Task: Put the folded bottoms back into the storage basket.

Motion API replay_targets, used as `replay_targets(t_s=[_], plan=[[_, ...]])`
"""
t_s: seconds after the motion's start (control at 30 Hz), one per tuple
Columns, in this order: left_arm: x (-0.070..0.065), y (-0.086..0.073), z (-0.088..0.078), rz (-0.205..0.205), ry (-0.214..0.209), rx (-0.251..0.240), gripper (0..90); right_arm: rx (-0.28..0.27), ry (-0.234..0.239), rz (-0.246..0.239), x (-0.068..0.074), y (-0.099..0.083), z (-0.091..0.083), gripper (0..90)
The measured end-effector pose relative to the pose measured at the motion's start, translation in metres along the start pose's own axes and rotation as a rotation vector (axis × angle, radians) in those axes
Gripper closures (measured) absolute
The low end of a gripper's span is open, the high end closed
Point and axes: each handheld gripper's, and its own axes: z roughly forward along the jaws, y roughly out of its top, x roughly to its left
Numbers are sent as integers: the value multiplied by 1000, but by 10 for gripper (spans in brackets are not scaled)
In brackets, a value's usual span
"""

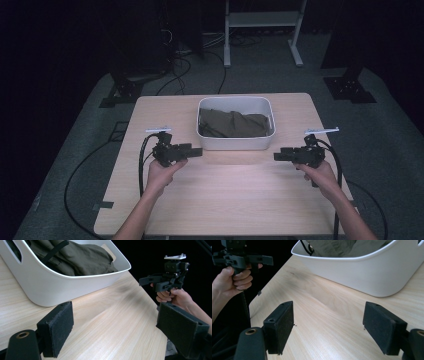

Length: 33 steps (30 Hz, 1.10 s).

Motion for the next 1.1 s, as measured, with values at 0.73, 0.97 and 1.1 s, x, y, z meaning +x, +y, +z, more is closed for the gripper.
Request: replay_targets(t_s=[0.73, 0.97, 1.1], plan=[[7, -25, -3, -22, 2, 20, 114, 12, -6, 7, -4, -24, -10, 239], [8, -33, -6, -26, -1, 19, 113, 2, -6, 20, -6, -31, -14, 239], [8, -37, -7, -25, 0, 22, 112, -7, -1, 25, -7, -35, -17, 240]])
